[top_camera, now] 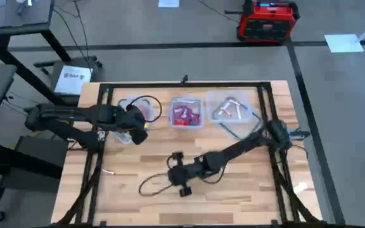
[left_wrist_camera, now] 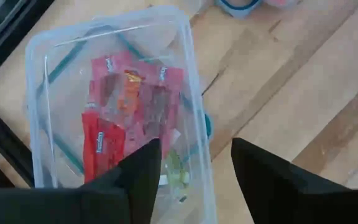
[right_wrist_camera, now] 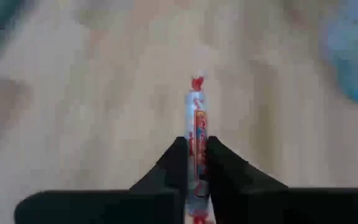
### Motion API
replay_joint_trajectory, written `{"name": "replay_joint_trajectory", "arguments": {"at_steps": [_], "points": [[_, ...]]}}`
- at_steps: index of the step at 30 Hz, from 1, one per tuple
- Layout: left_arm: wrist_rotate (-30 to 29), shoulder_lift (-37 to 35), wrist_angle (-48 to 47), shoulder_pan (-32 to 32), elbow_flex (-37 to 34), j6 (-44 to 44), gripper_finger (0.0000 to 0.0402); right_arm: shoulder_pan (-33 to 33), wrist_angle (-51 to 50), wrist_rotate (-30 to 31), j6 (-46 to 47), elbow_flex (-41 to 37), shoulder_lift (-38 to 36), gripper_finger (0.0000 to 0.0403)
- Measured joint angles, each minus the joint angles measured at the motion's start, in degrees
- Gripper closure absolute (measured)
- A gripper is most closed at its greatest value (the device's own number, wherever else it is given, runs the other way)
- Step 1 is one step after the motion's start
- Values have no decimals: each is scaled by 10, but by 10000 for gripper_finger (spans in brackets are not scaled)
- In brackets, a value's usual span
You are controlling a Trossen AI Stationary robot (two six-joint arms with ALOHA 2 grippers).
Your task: Sort candy
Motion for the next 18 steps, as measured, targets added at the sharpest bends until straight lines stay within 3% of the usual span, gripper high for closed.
{"name": "replay_joint_trajectory", "arguments": {"at_steps": [6,12,15,18], "points": [[0,0,1,0,0,0,219,-87,-77,90,3,-135,-175,381],[0,0,13,0,0,0,219,-228,-79,89,21,-292,-350,381],[0,0,13,0,0,-3,219,-292,-78,87,20,-339,-403,378],[0,0,14,0,0,-23,219,-350,-73,84,22,-360,-431,348]]}}
